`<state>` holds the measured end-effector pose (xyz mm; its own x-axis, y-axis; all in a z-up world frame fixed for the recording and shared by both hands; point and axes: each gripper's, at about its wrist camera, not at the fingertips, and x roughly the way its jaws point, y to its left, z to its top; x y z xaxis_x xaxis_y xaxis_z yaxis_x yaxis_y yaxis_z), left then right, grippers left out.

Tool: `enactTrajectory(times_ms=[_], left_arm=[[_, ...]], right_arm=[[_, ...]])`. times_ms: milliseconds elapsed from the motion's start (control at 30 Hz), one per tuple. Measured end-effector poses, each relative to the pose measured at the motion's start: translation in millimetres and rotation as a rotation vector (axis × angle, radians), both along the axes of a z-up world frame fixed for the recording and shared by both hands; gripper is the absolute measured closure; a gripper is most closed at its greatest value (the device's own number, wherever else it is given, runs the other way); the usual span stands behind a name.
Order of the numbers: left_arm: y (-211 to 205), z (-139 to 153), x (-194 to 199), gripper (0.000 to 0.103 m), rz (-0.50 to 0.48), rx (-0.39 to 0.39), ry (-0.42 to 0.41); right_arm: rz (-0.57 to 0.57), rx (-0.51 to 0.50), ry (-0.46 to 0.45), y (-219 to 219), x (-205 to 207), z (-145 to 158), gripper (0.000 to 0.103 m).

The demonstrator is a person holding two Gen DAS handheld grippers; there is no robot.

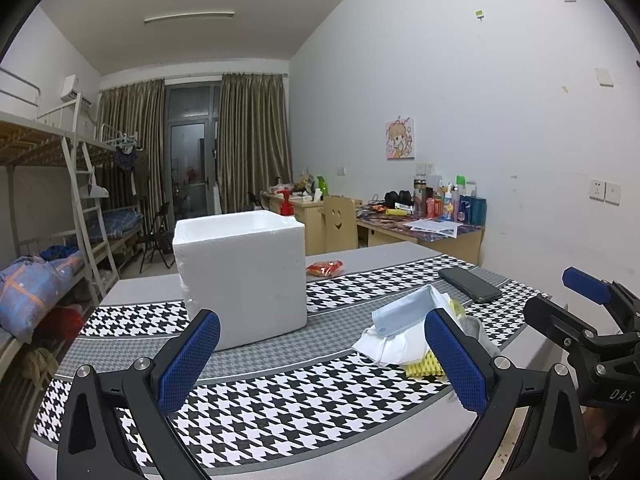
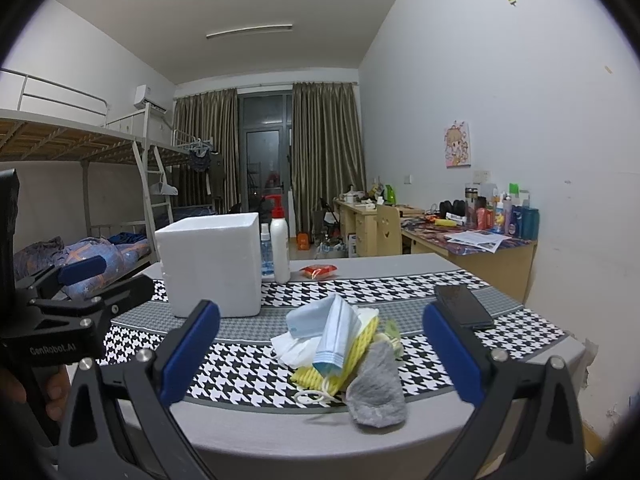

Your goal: Organize soft objects

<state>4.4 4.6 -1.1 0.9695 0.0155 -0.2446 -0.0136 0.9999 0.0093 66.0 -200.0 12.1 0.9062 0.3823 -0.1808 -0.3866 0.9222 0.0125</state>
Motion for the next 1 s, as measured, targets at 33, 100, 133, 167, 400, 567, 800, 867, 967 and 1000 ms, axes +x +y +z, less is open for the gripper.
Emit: enactTrajectory(times_ms=[33,100,133,167,400,567,800,867,967,1000], left_arm=[[0.8,-0.1,0.0,0.001,0.0,-0.002,0.002],[1.4,0.2,0.4,0.001,0.002,-0.003,0.001],[1.3,0.5,0.8,0.001,0.002,-0.002,0.001],[1.2,0.5,1.6,0.001,0.002,-0.002,0.002],[1.3,0.1,4.8,0.001,-0.001,-0.011,0.008],[0.9,-3.9,16.8,0.001,-0.004,-0.015,0.033],[-0.8,-12.4,37.0,0.001,-0.025,-0.016,0.085],[-4.7,-15.8,46.6,0.001,-0.04,-0.009,0.109],[-9.0,-17.6,57.1,0.001,-0.063,-0.001,0.131],[-10.5,-18.2,60.3,0.001,-0.069,0.001,0.137]], right_arm=[[0.0,-0.001,0.001,0.3,-0.1,0.2,0.0],[0.0,-0.004,0.0,0.7,0.2,0.4,0.0],[0.0,-0.004,0.001,0.6,0.6,0.5,0.0],[-0.001,-0.004,0.001,0.4,1.1,0.5,0.0],[-0.008,-0.005,0.009,0.2,5.2,-0.4,0.0],[-0.017,-0.01,0.025,0.0,13.0,-2.6,0.0],[-0.045,-0.018,0.069,-3.2,31.7,-8.8,0.0],[-0.054,-0.021,0.09,-5.4,39.0,-11.7,0.0],[-0.069,-0.025,0.115,-8.0,47.5,-16.0,0.0],[-0.072,-0.028,0.12,-8.4,49.3,-17.0,0.0]])
